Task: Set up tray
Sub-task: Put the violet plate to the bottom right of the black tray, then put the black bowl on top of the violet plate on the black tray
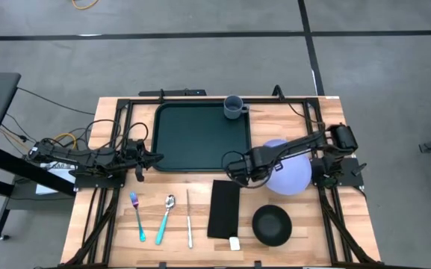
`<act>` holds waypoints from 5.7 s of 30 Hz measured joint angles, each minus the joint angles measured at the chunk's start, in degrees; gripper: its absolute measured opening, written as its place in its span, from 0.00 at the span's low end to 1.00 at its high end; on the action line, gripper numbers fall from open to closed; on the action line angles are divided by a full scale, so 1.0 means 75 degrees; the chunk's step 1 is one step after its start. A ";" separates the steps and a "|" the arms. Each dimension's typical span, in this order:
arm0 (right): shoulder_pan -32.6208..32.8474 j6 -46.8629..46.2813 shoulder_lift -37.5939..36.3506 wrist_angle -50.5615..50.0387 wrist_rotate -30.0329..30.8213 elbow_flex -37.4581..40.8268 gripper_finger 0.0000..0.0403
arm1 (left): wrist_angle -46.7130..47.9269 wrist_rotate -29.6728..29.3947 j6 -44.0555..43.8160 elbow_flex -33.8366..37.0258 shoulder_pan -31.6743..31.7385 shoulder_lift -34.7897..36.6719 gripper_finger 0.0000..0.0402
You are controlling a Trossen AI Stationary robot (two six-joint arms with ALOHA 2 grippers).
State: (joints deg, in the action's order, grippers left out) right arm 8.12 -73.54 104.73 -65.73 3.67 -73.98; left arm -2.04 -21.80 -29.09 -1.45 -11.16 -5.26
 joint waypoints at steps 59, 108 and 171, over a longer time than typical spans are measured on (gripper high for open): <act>-0.0928 0.9184 0.1456 0.2236 -0.0869 -0.2683 0.00 | 0.0018 -0.0003 0.0135 0.0000 0.0000 -0.0140 0.00; -0.1488 0.8722 0.2570 0.1563 -0.0926 -0.3299 0.06 | 0.0003 -0.0193 0.0208 0.0003 0.0000 -0.0195 0.00; 0.4812 -0.7577 -0.2735 -0.0069 -0.0715 0.0809 0.37 | 0.0006 -0.0154 -0.0229 0.0003 0.0000 -0.0195 0.00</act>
State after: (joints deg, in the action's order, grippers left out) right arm 44.21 -130.37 84.22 -66.25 -1.69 -67.91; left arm -2.00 -22.96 -30.81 -1.43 -11.16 -6.72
